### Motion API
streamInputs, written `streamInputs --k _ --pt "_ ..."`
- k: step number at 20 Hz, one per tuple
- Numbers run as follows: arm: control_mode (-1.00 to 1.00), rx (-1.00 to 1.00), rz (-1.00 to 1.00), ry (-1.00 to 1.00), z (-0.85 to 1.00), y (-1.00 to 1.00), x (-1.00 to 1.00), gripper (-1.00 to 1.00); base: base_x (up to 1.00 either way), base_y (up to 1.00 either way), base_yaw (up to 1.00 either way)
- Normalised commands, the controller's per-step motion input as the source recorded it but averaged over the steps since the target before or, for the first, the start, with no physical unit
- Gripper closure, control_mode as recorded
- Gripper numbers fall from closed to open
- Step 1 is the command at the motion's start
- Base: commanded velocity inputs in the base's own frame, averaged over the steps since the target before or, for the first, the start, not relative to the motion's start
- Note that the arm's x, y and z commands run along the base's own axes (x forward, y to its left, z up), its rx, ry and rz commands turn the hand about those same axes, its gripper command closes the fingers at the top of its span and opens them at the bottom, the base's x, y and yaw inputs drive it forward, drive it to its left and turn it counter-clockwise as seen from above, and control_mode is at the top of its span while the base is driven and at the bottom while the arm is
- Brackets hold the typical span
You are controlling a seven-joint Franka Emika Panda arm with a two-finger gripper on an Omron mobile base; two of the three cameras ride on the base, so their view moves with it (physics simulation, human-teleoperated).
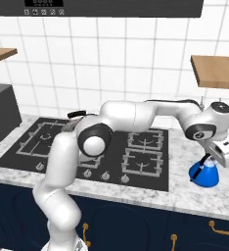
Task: Pick the kettle from the counter and place it on a stove burner. Then turn the burner on.
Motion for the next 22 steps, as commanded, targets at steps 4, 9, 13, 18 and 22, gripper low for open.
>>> streamInputs --k 4,9,13,18,22 --pt "-1.00 -0.05 -0.20 -0.10 0.39 1.00 0.00 1.00 0.00 0.00 0.00" --pt "-1.00 -0.08 -0.24 -0.06 0.33 1.00 0.00 1.00 0.00 0.00 0.00" --pt "-1.00 -0.05 -0.24 0.00 0.30 1.00 0.16 1.00 0.00 0.00 0.00" --pt "-1.00 0.00 -0.19 0.03 0.16 1.00 0.41 1.00 0.00 0.00 0.00" --pt "-1.00 0.00 -0.14 0.12 0.00 1.00 0.55 1.00 0.00 0.00 0.00"
